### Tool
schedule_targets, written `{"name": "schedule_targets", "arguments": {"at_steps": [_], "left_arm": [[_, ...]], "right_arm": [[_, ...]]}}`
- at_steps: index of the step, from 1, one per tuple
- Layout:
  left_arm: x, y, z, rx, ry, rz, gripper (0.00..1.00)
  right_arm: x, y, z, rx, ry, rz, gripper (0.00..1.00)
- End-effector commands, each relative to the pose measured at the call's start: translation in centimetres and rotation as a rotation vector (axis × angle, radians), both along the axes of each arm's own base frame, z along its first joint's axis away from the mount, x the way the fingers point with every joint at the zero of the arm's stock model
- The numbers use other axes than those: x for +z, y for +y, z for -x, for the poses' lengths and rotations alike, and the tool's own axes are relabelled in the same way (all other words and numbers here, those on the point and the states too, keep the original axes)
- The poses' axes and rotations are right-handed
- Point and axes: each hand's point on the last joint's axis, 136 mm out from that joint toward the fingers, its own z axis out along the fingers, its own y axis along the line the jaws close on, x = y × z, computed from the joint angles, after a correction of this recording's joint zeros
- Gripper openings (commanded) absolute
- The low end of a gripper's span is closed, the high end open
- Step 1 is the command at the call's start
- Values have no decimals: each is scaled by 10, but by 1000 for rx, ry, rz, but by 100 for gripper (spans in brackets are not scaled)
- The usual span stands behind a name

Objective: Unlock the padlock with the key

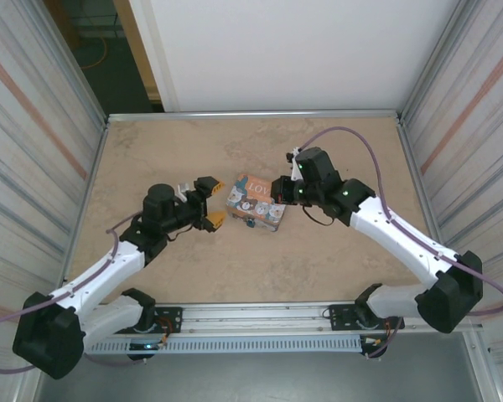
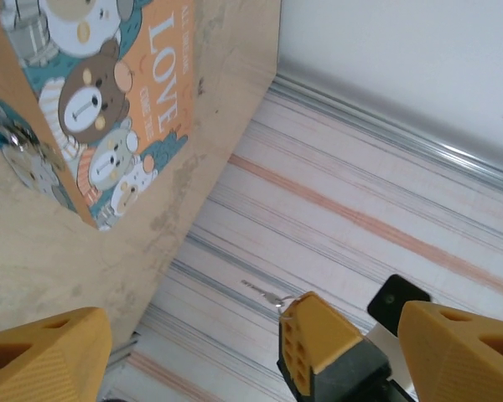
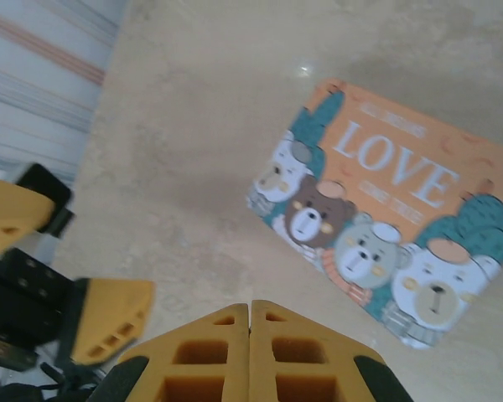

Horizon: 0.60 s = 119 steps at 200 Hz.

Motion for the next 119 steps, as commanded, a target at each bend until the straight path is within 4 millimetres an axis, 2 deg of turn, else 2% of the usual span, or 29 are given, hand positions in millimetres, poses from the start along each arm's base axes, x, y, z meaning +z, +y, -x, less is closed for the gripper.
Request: {"name": "schedule_targets", "arguments": {"at_steps": [1,58,101,119], "left_arm": [[15,-7,-5,45,9,84,87],[23,-39,-7,-3,4,137,84],[28,-49,-12,-18,-13,162,83],[30,-50,-13,-14,-23,170,77]], "right_arm": [[13,22,-3,29,-21,-51,0],[18,61,3,93,-39,-96,0],[18,85,12,146,-25,-118,0],[16,90,17,165,-12,-126,0]]}}
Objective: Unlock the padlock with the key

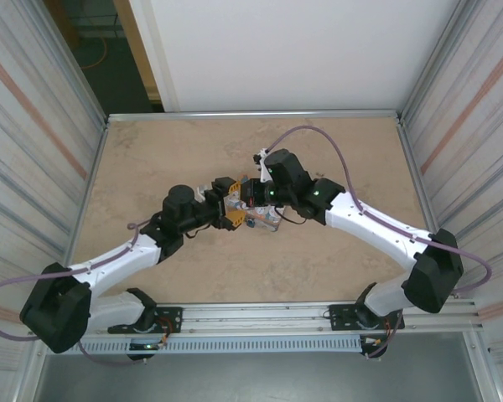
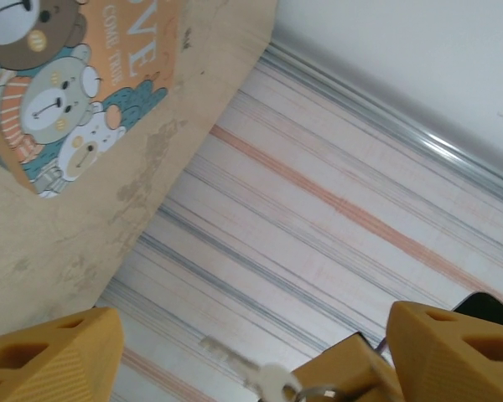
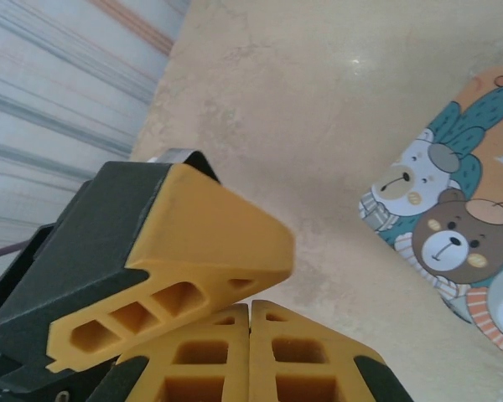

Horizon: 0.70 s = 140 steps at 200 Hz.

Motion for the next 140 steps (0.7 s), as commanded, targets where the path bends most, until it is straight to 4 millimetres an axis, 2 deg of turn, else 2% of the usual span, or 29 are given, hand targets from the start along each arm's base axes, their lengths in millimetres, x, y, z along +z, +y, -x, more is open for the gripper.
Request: {"name": "schedule_targets", "arguments": {"at_steps": [1,50,140], "left_arm": [[28,-5,-6,10,-68,61,76],[18,3,-7,53,-58,51,62],[7,9,-8,75,-38,30,32]], "right_arm": [[15,16,4,33,4,-63,0],[16,15,14,42,20,-79,0],[27,7,14,18,-6,-96,0]]}}
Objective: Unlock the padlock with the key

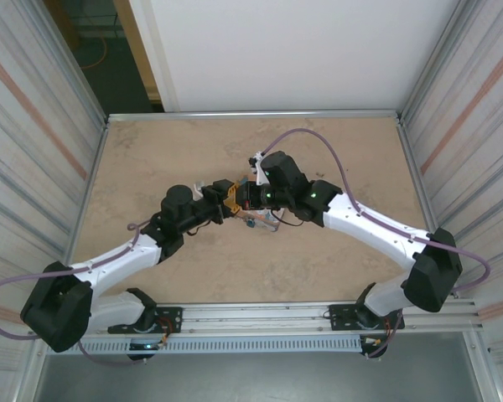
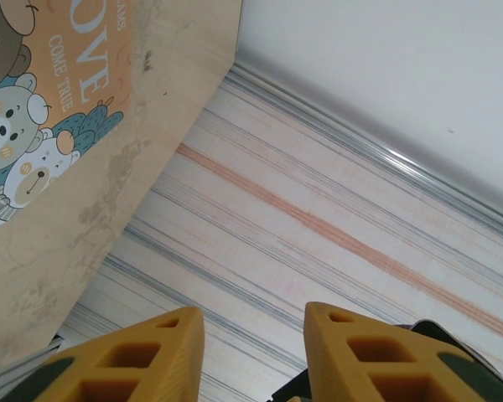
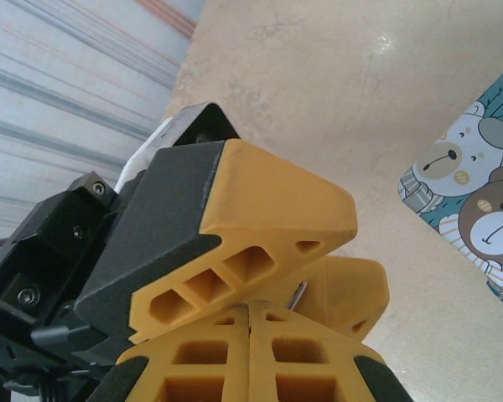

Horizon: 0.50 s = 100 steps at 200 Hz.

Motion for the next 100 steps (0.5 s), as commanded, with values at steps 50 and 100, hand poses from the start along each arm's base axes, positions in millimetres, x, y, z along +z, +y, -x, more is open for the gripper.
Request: {"name": "schedule_targets", "arguments": {"at_steps": [50,100], "left_arm": [[-11,4,4,4,12,-22,18],[-12,7,3,11,15,-22,10]], "right_arm": [[28,-6,2,-28,-49,-62,0],[27,-7,2,-28,-47,-58,0]]}}
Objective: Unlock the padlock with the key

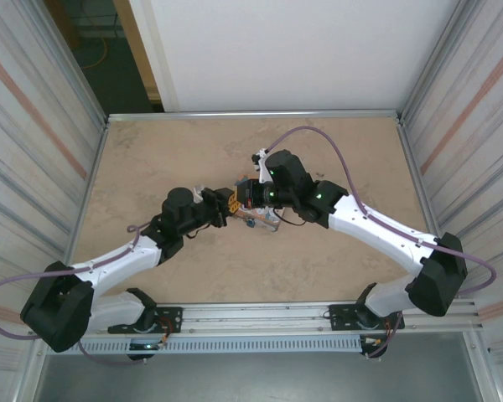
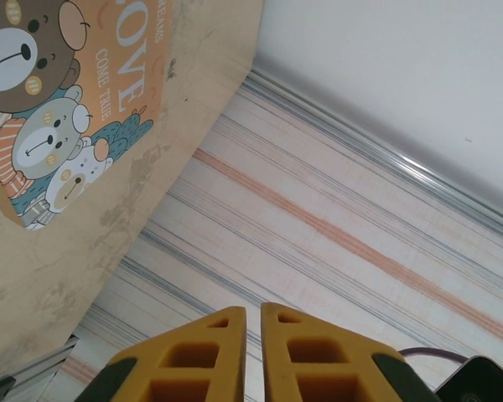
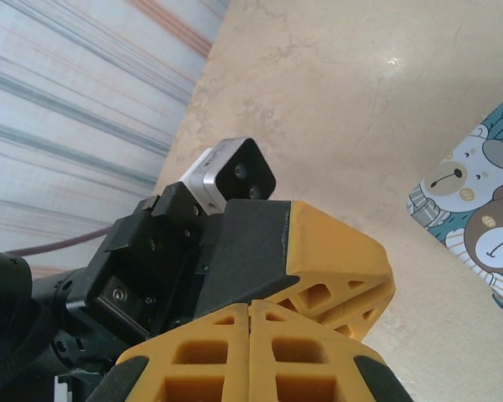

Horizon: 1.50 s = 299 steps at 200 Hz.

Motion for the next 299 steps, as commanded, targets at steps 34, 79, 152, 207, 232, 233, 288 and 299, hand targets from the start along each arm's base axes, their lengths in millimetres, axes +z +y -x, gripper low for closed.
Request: {"name": "schedule_targets", "arguments": {"at_steps": [34,79,152,207,232,233,288,299], "left_arm": [[3,7,-2,17,-44,-22,0],[23,29,-10,72,-222,-186,0],[87,55,-11,86,-687,-558,0],[103,43,-4,-5,-920,-740,0],[103,34,-2,-42,-945,-771,0],[103,34,-2,-44,-946,-772,0],[95,32,-4,-47,-919,-778,0],[96,32,-4,-44,-917,-775,0]], "right_arm": [[11,-6,2,-24,-15,-22,0],[12,-20,4,-42,-10,-39,17],[28,-46,11,2,-40,-196,50],[56,-38,34,144,-128,-336,66],[59,-22,34,169,-141,-372,66],[59,-22,34,170,-141,-372,66],[46,6,30,194,-109,-329,58],[41,8,30,189,-99,-323,55]]}}
